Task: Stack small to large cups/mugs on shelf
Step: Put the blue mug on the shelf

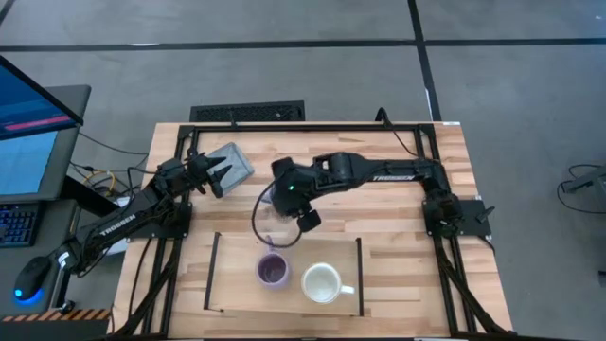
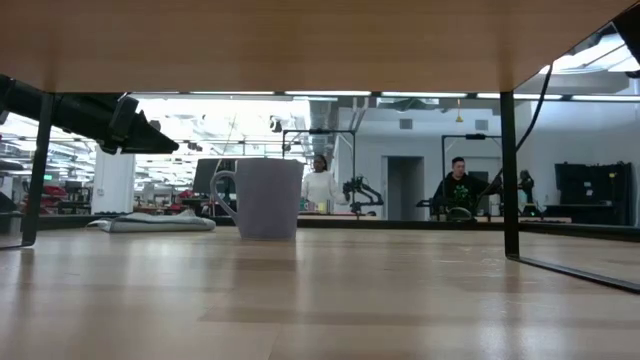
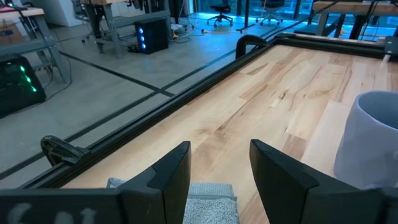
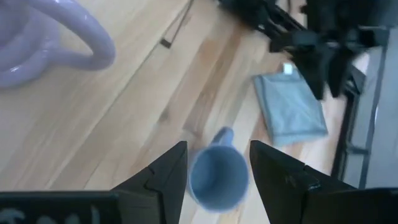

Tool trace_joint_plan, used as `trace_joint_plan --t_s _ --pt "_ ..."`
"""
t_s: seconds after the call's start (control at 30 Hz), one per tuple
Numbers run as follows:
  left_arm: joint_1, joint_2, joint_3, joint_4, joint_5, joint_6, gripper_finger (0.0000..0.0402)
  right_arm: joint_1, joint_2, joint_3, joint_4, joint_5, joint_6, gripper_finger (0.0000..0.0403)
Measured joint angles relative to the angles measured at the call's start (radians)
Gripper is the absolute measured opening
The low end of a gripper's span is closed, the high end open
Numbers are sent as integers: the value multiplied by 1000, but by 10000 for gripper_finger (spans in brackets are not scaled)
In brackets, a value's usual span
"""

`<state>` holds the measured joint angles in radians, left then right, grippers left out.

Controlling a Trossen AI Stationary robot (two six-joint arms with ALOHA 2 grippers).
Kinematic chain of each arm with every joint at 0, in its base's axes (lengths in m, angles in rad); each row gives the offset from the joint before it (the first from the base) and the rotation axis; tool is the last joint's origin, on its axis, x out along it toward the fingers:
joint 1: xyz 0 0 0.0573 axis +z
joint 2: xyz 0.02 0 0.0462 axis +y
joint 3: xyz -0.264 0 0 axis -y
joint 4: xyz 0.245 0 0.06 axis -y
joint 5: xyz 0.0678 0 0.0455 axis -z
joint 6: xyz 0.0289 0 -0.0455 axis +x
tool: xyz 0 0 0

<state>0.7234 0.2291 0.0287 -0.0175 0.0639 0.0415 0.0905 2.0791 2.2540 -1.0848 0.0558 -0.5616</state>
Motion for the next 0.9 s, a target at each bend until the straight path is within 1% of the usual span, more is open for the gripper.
trace_joint_plan --t_s 0.13,0.33,0.5,0.63,0.9 --pt "0 0 0 0 0 0 156 -4 -50 -1 -67 -1 74 196" --pt "0 0 0 0 0 0 156 40 -124 0 -150 2 197 196" --pt "0 0 0 0 0 0 156 98 -160 0 -271 79 302 196" --pt "0 0 0 0 0 0 156 133 -186 0 -352 107 379 196" --pt "0 0 0 0 0 -25 156 165 -260 0 -397 110 405 196"
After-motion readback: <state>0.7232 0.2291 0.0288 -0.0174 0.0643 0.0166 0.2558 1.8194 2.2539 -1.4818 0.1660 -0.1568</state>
